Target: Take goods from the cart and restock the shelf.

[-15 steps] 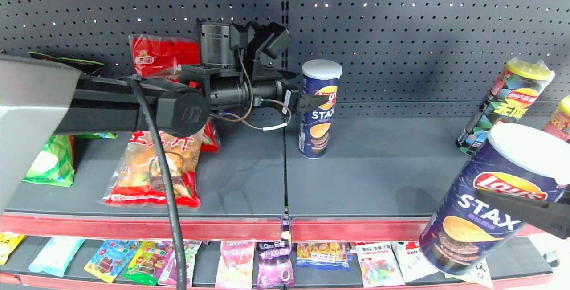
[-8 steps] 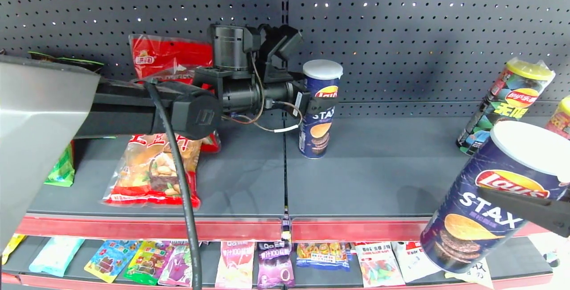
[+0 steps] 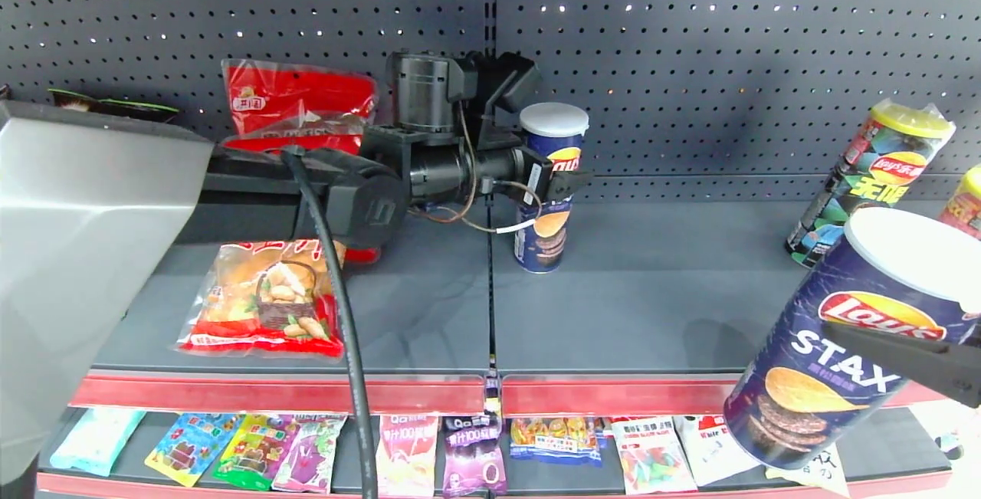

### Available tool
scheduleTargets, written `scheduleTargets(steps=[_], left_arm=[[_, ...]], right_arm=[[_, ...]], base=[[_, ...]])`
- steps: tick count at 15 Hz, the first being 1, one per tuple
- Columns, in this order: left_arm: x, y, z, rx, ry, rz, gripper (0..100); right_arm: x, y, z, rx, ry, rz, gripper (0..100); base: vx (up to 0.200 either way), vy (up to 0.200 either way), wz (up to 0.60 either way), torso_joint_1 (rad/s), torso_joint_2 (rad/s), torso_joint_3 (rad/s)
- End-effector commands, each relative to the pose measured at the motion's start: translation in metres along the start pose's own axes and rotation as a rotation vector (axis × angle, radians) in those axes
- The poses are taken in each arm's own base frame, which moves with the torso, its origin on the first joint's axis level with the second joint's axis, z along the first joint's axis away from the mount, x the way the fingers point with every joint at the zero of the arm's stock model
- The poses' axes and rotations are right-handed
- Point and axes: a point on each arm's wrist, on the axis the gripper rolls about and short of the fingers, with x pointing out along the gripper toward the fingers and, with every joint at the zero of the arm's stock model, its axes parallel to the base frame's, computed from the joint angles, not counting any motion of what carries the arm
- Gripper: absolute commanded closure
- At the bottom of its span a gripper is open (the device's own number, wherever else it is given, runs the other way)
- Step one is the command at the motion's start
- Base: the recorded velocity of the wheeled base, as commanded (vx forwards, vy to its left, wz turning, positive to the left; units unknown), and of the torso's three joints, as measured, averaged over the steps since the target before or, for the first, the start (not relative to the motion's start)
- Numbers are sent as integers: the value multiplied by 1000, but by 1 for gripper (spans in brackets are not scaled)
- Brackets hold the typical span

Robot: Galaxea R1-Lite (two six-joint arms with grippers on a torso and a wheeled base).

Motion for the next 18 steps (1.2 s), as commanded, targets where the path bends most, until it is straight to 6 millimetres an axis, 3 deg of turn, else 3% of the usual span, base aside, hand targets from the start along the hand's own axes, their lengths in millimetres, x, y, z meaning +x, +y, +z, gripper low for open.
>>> scheduleTargets(steps=[1,2,3,8,12,16,18], left_arm=[[8,-6,1,-29,-12,23,0],[12,-7,-1,-28,-12,29,0],[14,-7,-1,-28,-13,31,100],[8,-8,0,-32,-11,16,100],[-28,0,13,-29,-23,-78,100],[-55,-10,22,-24,-41,-224,100],[-63,-18,17,-10,-30,-302,100]], right_arm=[[0,0,0,0,0,0,100],[0,0,0,0,0,0,100],[0,0,0,0,0,0,100],[-3,-3,0,5,-4,-32,100],[-4,-3,0,4,-7,-29,100],[-3,-2,0,5,-5,-24,100],[-3,-2,0,3,-7,-25,100]], base=[[0,0,0,0,0,0],[0,0,0,0,0,0],[0,0,0,0,0,0],[0,0,0,0,0,0],[0,0,0,0,0,0],[0,0,0,0,0,0],[0,0,0,0,0,0]])
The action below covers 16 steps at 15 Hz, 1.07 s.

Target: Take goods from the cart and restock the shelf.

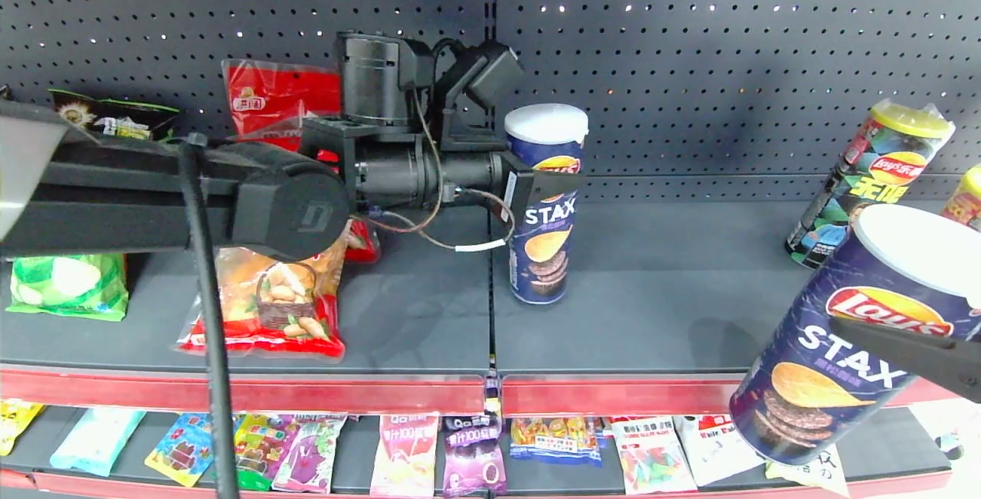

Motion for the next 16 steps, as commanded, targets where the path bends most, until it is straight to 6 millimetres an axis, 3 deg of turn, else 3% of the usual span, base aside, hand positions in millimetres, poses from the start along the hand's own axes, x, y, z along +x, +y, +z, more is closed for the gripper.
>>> scheduleTargets(steps=[1,4,16], left_arm=[[-14,-13,0,23,6,-63,100],[-20,-24,-14,57,38,-141,100],[-22,-31,-24,33,59,-203,100]], right_arm=[[0,0,1,-2,-2,0,100],[-1,1,1,-4,-7,-1,100],[0,0,2,-4,-7,0,100]], base=[[0,0,0,0,0,0],[0,0,0,0,0,0],[0,0,0,0,0,0]])
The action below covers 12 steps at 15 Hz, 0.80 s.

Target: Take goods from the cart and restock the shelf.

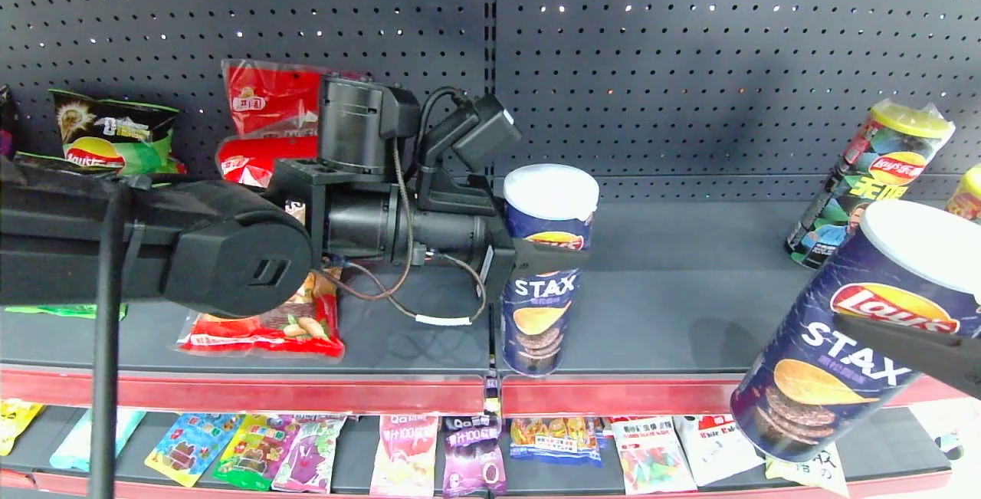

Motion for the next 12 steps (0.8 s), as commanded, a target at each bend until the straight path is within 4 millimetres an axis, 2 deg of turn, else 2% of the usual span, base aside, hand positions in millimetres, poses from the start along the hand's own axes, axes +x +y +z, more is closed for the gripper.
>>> scheduleTargets(steps=[1,8,9,12], left_arm=[[-1,-1,-1,0,2,0,100],[1,-1,-18,-29,32,-1,100],[3,0,-20,-20,22,3,0],[8,5,-22,-4,-8,26,0]], right_arm=[[1,0,0,1,3,3,100],[5,-3,5,2,4,2,100],[7,-5,8,-1,3,3,100],[23,-11,23,-8,-1,25,100]], base=[[0,0,0,0,0,0],[0,0,0,0,0,0],[0,0,0,0,0,0],[0,0,0,0,0,0]])
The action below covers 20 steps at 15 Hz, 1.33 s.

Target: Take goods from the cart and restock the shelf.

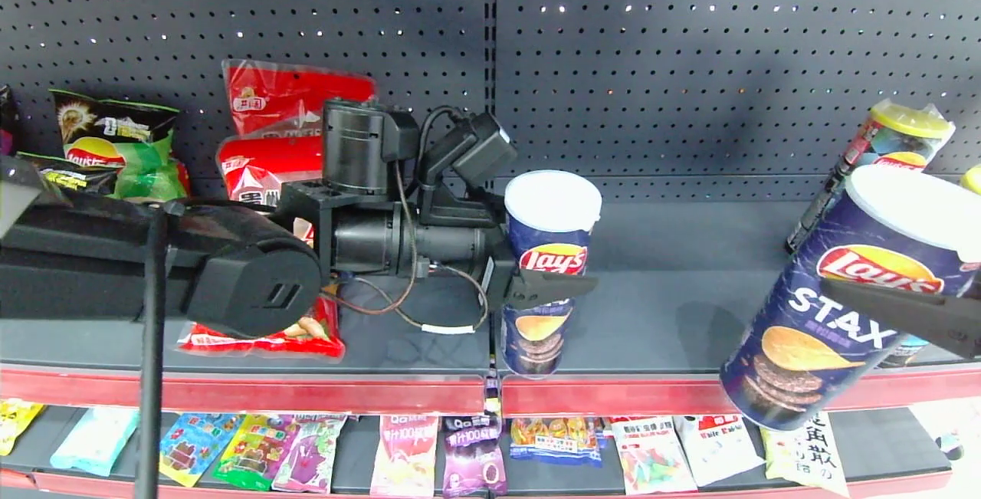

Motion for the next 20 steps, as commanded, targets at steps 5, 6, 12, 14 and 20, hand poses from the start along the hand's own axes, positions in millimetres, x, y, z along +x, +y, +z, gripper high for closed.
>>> scheduleTargets(steps=[5,6,12,14,20], left_arm=[[-7,-3,-13,-17,15,11,0],[-13,-7,-13,-24,20,15,0],[-43,-11,-13,-37,24,66,0],[-48,-14,-13,-39,25,70,0],[-77,-28,-20,-61,44,109,0]], right_arm=[[60,-19,30,-1,32,80,100],[72,-23,36,-3,32,89,100],[133,-33,50,-2,50,145,100],[150,-37,55,-5,47,152,100],[188,-29,58,1,53,218,100]], base=[[0,0,0,0,0,0],[0,0,0,0,0,0],[0,0,0,0,0,0],[0,0,0,0,0,0],[0,0,0,0,0,0]])
